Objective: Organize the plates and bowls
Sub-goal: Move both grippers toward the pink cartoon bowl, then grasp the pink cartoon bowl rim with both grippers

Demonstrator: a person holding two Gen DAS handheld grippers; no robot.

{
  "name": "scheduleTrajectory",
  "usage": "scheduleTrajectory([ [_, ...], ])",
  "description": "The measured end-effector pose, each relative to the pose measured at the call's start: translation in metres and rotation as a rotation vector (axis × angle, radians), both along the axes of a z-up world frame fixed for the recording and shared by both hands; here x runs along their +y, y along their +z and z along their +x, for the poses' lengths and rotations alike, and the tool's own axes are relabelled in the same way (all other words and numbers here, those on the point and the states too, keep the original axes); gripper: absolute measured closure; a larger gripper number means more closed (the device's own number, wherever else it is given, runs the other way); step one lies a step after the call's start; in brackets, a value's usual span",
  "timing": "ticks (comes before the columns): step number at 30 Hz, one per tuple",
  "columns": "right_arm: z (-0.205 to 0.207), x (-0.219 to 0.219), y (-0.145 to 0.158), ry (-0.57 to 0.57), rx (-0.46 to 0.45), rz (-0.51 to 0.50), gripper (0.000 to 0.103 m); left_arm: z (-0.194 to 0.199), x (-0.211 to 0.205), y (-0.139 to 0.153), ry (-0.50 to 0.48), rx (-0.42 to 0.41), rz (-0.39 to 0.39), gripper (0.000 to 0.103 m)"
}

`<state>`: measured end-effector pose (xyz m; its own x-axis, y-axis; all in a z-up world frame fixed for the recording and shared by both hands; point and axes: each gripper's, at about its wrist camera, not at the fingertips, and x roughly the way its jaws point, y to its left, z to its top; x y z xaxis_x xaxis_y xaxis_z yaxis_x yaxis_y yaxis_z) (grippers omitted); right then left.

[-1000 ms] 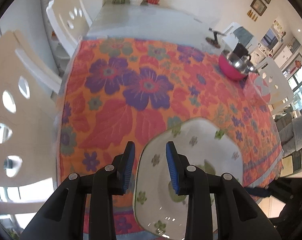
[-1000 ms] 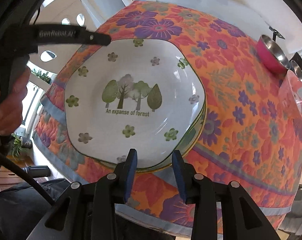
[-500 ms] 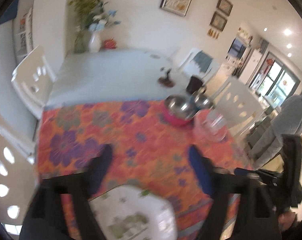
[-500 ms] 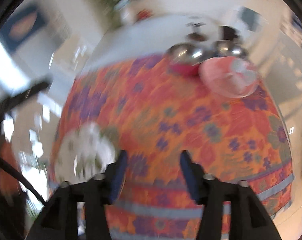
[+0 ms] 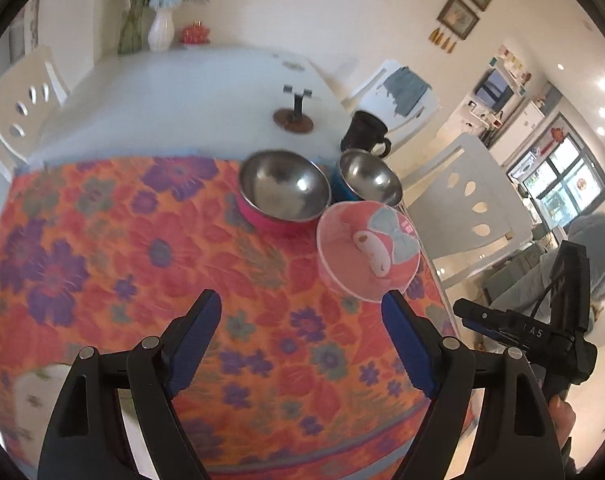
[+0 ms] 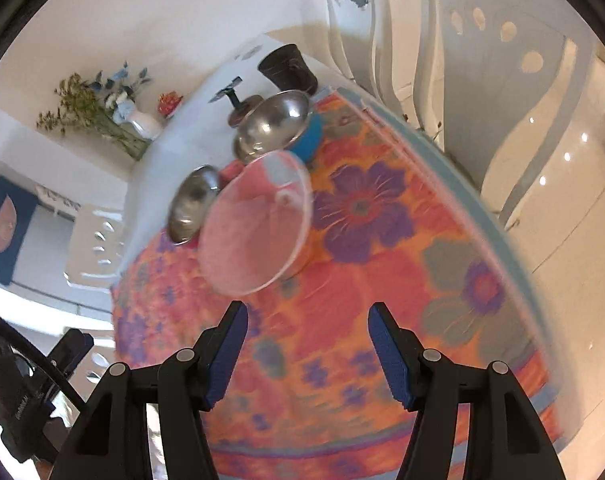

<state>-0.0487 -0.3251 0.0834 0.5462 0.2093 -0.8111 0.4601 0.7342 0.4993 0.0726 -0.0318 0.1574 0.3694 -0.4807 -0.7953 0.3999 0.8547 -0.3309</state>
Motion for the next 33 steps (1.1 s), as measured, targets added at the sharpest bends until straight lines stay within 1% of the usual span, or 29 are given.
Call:
scheduleTrajectory([
  [1, 0.008, -0.008, -0.004, 0.027, 0.006, -0.002, 0.042, 0.005, -0.011, -0.008, 0.005, 0.021, 0.008, 0.024],
  [5, 0.033, -0.028, -0.016, 0.082, 0.007, -0.001, 0.042, 0.018, -0.038, -0.025, 0.003, 0.058, 0.011, 0.025],
  [9, 0.058, -0.036, -0.018, 0.127, -0.011, -0.010, 0.042, 0.032, -0.054, -0.036, 0.017, 0.092, -0.003, 0.025],
  [12, 0.075, -0.035, -0.019, 0.151, -0.026, -0.024, 0.042, 0.041, -0.062, -0.048, 0.030, 0.104, 0.006, 0.026],
  [13, 0.079, -0.034, -0.020, 0.157, -0.029, -0.036, 0.042, 0.044, -0.065, -0.054, 0.031, 0.115, 0.010, 0.032],
  [15, 0.092, -0.031, -0.025, 0.173, -0.025, -0.069, 0.042, 0.051, -0.069, -0.069, 0.029, 0.150, 0.010, 0.036],
  [17, 0.102, -0.031, -0.032, 0.181, -0.018, -0.085, 0.042, 0.057, -0.073, -0.082, 0.034, 0.170, 0.011, 0.043],
  [18, 0.107, -0.030, -0.037, 0.189, -0.016, -0.086, 0.042, 0.060, -0.075, -0.089, 0.034, 0.177, 0.012, 0.051],
  [19, 0.112, -0.030, -0.041, 0.195, -0.013, -0.092, 0.043, 0.063, -0.078, -0.095, 0.027, 0.194, 0.011, 0.062],
  [20, 0.117, -0.029, -0.045, 0.205, -0.011, -0.099, 0.045, 0.065, -0.080, -0.099, 0.020, 0.207, 0.011, 0.068],
  [21, 0.121, -0.027, -0.049, 0.218, -0.009, -0.110, 0.048, 0.066, -0.082, -0.104, 0.011, 0.218, 0.010, 0.077],
  [23, 0.126, -0.023, -0.055, 0.237, -0.005, -0.120, 0.058, 0.066, -0.085, -0.107, 0.005, 0.217, 0.009, 0.081],
  [24, 0.127, -0.022, -0.056, 0.241, -0.005, -0.121, 0.061, 0.066, -0.086, -0.108, 0.002, 0.213, 0.004, 0.084],
  [25, 0.128, -0.021, -0.058, 0.245, -0.009, -0.124, 0.066, 0.066, -0.086, -0.109, -0.002, 0.211, 0.000, 0.086],
  [26, 0.129, -0.019, -0.059, 0.252, -0.016, -0.131, 0.072, 0.067, -0.089, -0.109, -0.007, 0.211, 0.000, 0.088],
  [27, 0.128, -0.017, -0.061, 0.261, -0.019, -0.144, 0.075, 0.065, -0.091, -0.109, -0.019, 0.208, -0.002, 0.089],
  [29, 0.128, -0.011, -0.064, 0.285, -0.020, -0.166, 0.086, 0.064, -0.094, -0.107, -0.028, 0.186, 0.016, 0.089],
  [31, 0.127, -0.007, -0.065, 0.291, -0.020, -0.193, 0.086, 0.060, -0.095, -0.104, -0.044, 0.164, 0.029, 0.089],
  [33, 0.124, -0.003, -0.062, 0.302, -0.024, -0.227, 0.086, 0.055, -0.094, -0.099, -0.060, 0.151, 0.025, 0.089],
])
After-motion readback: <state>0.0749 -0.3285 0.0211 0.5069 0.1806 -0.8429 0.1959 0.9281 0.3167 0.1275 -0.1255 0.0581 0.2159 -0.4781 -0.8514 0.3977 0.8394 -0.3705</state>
